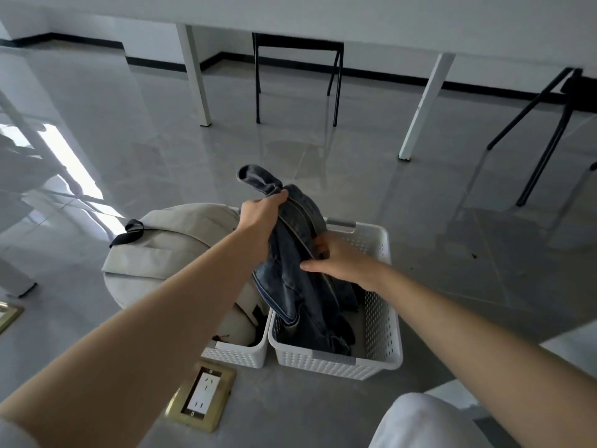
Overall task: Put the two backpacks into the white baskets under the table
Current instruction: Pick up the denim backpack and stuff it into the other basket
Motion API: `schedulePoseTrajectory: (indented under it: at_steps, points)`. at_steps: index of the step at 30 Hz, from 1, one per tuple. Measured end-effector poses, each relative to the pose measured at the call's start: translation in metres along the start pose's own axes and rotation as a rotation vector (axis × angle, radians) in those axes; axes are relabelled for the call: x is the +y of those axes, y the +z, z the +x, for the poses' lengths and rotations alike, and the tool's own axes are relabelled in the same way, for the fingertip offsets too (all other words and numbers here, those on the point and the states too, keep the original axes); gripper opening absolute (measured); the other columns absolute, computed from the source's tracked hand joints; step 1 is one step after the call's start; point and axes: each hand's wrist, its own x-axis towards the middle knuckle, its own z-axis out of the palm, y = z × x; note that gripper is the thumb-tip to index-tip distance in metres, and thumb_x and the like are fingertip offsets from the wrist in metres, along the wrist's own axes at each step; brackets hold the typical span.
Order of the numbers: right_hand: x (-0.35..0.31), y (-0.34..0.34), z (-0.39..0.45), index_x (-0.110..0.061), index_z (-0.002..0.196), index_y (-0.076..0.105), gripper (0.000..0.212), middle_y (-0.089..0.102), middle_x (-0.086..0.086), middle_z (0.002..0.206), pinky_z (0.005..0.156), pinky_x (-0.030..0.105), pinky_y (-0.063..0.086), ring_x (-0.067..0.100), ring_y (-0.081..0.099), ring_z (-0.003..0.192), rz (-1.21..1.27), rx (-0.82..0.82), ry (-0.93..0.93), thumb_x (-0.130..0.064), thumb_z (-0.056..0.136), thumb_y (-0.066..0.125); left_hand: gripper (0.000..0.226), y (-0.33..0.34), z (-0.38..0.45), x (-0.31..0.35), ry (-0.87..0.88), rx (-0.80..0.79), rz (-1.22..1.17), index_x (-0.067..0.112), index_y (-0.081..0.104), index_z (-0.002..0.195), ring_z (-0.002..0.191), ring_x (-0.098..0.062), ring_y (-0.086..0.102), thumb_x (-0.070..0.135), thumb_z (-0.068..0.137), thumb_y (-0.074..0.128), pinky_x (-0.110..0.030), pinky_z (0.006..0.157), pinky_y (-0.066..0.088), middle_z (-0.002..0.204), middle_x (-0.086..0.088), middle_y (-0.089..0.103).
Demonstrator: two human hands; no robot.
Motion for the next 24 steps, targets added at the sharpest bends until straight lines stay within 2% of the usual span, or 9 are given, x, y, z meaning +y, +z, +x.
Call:
schedulePoseTrajectory:
  at_steps: [4,6,9,12,15,18,20,22,24]
  points:
    - [-0.014,-0.007,-0.011,-0.018,0.076,0.055,0.017,0.053,-0.005,0.07,0.064,0.023,0.04,0.008,0.05,0.065,-0.099,0.028,-0.114,-0.021,0.081,0.071,0.038,-0.017,0.019,0.008,-0.038,0.087,-0.055,0.003,0.064,0.106,0.087,-0.03,0.069,0.032,0.083,0.072,-0.041,0.084,0.058,0.097,-0.013,0.071]
    - [-0.025,-0.029,-0.022,-0.026,0.071,0.054,0.02,0.055,-0.007,0.066,0.062,0.028,0.041,0.01,0.052,0.064,-0.211,0.113,-0.145,-0.016,0.076,0.071,0.048,-0.029,0.031,0.007,-0.05,0.144,-0.082,0.005,0.062,0.116,0.096,-0.03,0.068,0.034,0.08,0.075,-0.042,0.092,0.055,0.11,-0.013,0.069]
    - [-0.033,-0.063,-0.045,-0.022,0.064,0.053,0.016,0.053,-0.003,0.061,0.058,0.032,0.039,0.015,0.05,0.06,-0.37,0.144,-0.094,-0.015,0.071,0.066,0.05,-0.039,0.042,0.0,-0.06,0.187,-0.087,0.007,0.062,0.116,0.101,-0.028,0.067,0.037,0.079,0.075,-0.04,0.094,0.054,0.111,-0.009,0.068]
    - [-0.039,-0.084,-0.068,-0.008,0.069,0.054,0.01,0.048,0.0,0.061,0.057,0.029,0.032,0.014,0.043,0.058,-0.308,0.25,-0.122,-0.012,0.069,0.064,0.047,-0.044,0.05,-0.006,-0.072,0.198,-0.09,0.009,0.064,0.11,0.102,-0.026,0.066,0.041,0.077,0.076,-0.039,0.094,0.053,0.111,-0.008,0.068]
    - [-0.04,-0.089,-0.077,0.003,0.079,0.055,0.021,0.044,0.002,0.063,0.052,0.025,0.029,0.009,0.037,0.055,-0.112,0.464,-0.222,-0.012,0.068,0.061,0.044,-0.051,0.062,-0.009,-0.098,0.197,-0.111,0.011,0.064,0.103,0.101,-0.029,0.067,0.042,0.074,0.077,-0.043,0.096,0.052,0.114,-0.009,0.069]
    - [-0.027,-0.076,-0.079,0.004,0.085,0.056,0.026,0.048,0.006,0.069,0.049,0.021,0.029,0.007,0.039,0.055,0.08,0.599,-0.262,-0.013,0.066,0.059,0.051,-0.058,0.07,-0.013,-0.121,0.189,-0.087,0.011,0.065,0.105,0.103,-0.029,0.066,0.045,0.07,0.078,-0.045,0.097,0.051,0.115,-0.009,0.068]
    - [-0.006,-0.063,-0.078,-0.001,0.083,0.054,0.015,0.047,0.004,0.067,0.049,0.018,0.031,0.004,0.038,0.053,0.077,0.664,-0.259,-0.003,0.071,0.062,0.058,-0.064,0.075,-0.017,-0.139,0.195,-0.081,0.011,0.063,0.109,0.104,-0.03,0.064,0.048,0.067,0.079,-0.046,0.098,0.05,0.116,-0.009,0.067]
    - [0.021,-0.049,-0.076,-0.014,0.082,0.053,0.02,0.051,0.0,0.07,0.056,0.023,0.04,0.007,0.046,0.06,0.034,0.569,-0.198,0.002,0.072,0.062,0.058,-0.069,0.072,-0.018,-0.147,0.188,-0.085,0.01,0.061,0.109,0.105,-0.031,0.064,0.048,0.069,0.079,-0.046,0.097,0.05,0.117,-0.01,0.066]
    - [0.045,-0.037,-0.077,-0.025,0.093,0.058,0.028,0.063,0.002,0.091,0.072,0.036,0.051,0.017,0.06,0.082,-0.139,0.16,-0.015,-0.006,0.074,0.064,0.051,-0.068,0.064,-0.017,-0.138,0.178,-0.112,0.008,0.06,0.106,0.105,-0.03,0.065,0.044,0.074,0.077,-0.045,0.097,0.051,0.116,-0.01,0.066]
